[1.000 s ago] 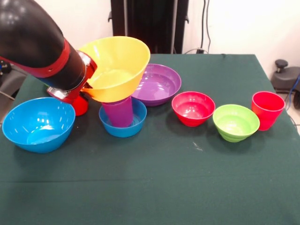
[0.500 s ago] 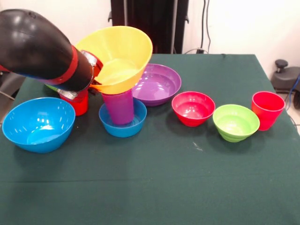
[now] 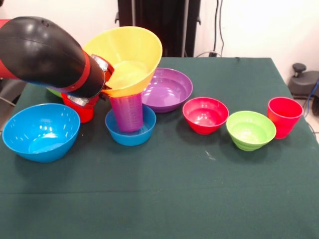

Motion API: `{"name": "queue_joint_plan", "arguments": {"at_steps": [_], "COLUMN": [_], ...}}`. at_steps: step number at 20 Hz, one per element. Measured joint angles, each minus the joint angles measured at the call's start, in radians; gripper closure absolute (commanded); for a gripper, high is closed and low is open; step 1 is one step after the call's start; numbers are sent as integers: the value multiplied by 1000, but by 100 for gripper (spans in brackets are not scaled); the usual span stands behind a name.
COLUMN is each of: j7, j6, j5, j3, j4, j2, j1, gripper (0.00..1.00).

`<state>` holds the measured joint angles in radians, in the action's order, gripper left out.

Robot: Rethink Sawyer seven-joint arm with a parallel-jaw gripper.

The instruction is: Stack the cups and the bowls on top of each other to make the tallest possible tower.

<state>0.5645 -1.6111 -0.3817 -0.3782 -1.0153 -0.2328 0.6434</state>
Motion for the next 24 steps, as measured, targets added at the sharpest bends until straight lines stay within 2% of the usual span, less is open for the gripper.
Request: {"name": "queue_joint_plan", "arguments": {"at_steps": [6,14,24], "j7": [0,0,0], "j6": [46,50,14], "j5": [-4,-7,-14], "j3": [3,4,6], "j4": [-22,-27,8], "j2": [2,-2,-42], "j1": [0,-5,-67], "gripper": [100,100,100]}}
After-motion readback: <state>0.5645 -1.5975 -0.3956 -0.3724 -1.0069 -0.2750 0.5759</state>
